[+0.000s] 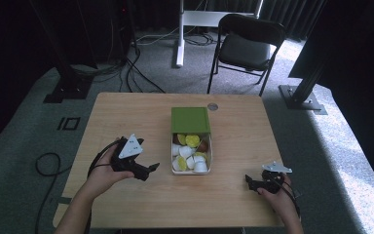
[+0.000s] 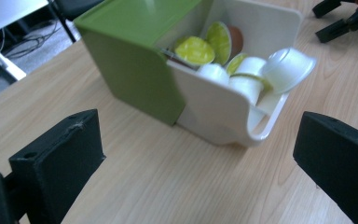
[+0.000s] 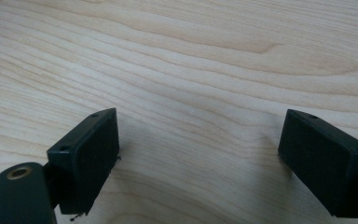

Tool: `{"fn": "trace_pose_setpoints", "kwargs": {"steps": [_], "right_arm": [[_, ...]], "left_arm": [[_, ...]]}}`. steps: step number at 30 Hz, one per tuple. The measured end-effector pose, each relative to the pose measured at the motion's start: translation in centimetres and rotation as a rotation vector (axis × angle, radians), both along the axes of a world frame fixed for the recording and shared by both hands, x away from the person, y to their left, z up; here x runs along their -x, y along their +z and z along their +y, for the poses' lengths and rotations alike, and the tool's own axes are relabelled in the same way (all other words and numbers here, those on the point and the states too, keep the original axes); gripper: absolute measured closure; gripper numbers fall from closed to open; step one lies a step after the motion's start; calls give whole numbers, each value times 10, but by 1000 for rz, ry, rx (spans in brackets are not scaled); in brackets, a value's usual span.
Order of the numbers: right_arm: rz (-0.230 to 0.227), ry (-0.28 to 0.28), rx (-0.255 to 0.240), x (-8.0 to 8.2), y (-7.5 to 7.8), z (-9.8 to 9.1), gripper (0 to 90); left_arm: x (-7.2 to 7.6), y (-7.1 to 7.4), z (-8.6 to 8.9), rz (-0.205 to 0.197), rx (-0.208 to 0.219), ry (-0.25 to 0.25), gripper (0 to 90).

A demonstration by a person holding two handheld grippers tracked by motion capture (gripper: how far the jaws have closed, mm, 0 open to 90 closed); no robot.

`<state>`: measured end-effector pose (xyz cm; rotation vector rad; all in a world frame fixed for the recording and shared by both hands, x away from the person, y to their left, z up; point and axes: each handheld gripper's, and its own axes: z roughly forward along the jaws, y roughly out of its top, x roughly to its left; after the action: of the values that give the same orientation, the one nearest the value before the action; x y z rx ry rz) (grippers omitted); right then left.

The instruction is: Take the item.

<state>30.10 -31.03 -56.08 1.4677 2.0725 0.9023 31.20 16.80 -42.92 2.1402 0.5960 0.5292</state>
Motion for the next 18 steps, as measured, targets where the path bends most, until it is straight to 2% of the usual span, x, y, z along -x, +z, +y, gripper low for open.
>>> {"fn": "trace_pose_setpoints", "kwargs": {"steps": [18], "right_arm": [[0,0,0,0,0,0,121]], "left_arm": [[-6,2,-63,-19,-14,-155,23]]}}
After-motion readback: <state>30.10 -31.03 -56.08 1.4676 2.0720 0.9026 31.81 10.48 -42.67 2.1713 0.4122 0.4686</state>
